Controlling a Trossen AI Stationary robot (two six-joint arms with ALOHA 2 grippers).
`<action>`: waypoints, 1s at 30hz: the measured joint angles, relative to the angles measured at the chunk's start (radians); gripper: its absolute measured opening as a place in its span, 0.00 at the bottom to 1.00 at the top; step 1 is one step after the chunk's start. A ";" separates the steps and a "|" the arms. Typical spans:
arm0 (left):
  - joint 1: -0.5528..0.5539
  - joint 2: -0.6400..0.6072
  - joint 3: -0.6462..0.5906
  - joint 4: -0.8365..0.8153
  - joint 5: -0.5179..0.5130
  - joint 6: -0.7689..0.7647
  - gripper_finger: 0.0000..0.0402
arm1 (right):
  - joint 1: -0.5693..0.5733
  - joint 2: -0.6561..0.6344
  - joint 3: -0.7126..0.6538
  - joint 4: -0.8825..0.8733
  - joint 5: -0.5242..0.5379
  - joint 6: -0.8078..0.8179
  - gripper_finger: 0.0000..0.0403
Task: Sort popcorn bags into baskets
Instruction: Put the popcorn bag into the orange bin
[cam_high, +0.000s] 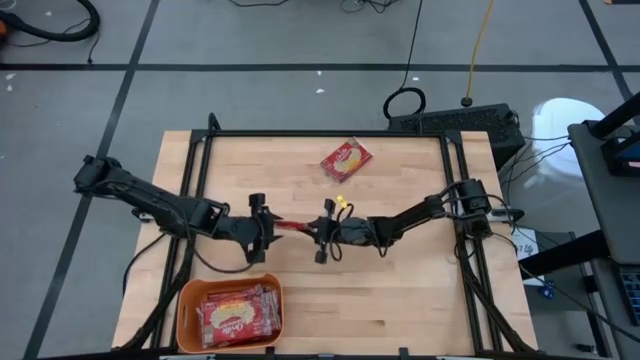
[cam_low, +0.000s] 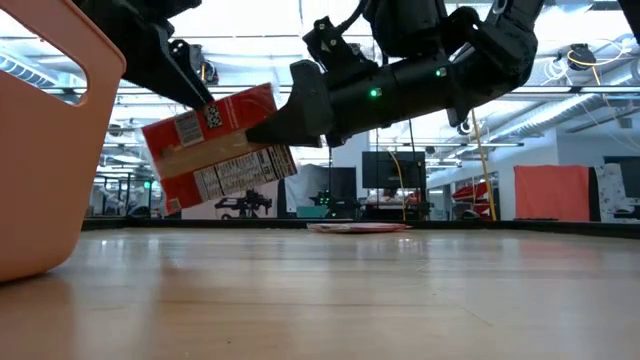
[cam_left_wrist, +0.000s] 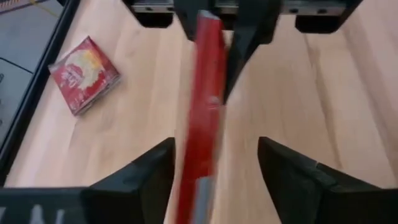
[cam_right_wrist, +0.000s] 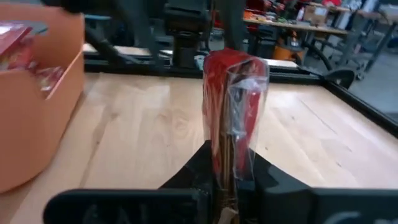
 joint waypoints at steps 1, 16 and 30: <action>0.000 0.016 0.000 0.009 -0.001 0.000 0.59 | -0.004 0.000 0.000 0.000 0.000 0.015 0.06; 0.064 0.127 0.000 0.065 0.021 0.004 0.33 | -0.012 0.000 0.000 -0.046 -0.005 0.043 0.05; 0.081 0.126 0.000 0.065 0.133 0.011 0.08 | 0.000 0.000 0.000 -0.044 -0.008 0.035 0.11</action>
